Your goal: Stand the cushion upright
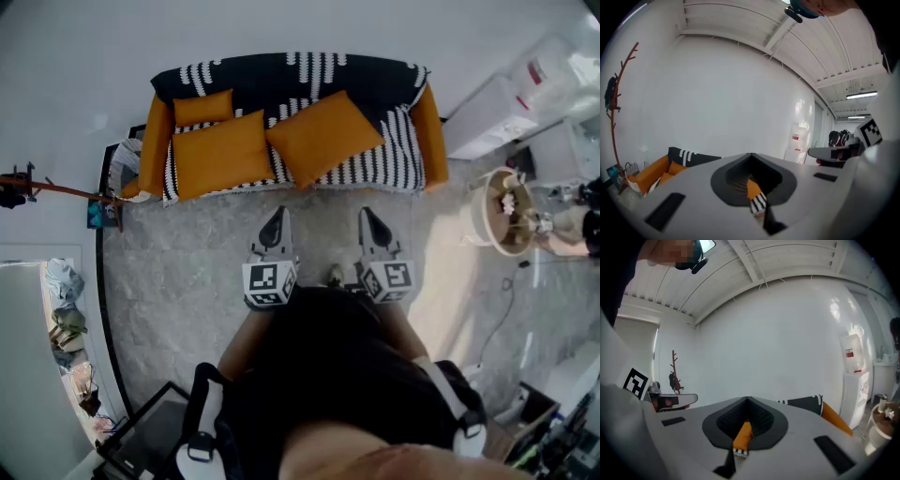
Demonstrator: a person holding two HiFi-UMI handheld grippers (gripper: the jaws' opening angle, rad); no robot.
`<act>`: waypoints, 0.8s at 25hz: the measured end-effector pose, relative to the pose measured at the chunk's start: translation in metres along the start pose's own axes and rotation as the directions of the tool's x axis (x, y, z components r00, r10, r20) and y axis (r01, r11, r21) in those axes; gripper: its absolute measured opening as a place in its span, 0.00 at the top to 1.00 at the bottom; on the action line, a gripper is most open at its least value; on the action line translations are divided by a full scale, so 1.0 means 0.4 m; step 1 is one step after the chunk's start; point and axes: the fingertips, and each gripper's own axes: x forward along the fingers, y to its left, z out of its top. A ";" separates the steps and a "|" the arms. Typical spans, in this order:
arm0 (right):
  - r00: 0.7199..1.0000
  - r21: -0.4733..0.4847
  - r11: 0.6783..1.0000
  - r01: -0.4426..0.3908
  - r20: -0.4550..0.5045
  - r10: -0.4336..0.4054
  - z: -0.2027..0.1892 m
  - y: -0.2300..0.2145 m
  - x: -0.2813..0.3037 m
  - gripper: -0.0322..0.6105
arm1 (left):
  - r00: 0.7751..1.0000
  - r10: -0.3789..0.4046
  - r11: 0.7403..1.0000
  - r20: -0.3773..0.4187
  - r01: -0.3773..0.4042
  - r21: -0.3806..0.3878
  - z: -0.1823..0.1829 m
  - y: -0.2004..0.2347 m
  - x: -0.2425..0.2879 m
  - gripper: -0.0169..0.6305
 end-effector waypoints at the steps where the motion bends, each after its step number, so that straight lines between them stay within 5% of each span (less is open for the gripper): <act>1: 1.000 -0.001 1.000 -0.001 0.000 0.001 0.000 -0.002 0.000 0.96 | 1.000 0.001 1.000 0.001 -0.001 0.000 0.000 -0.002 0.002 0.98; 20: 1.000 0.025 1.000 -0.013 0.003 0.012 0.012 -0.053 -0.009 0.96 | 1.000 0.002 1.000 -0.005 -0.002 -0.004 0.001 -0.036 0.029 0.98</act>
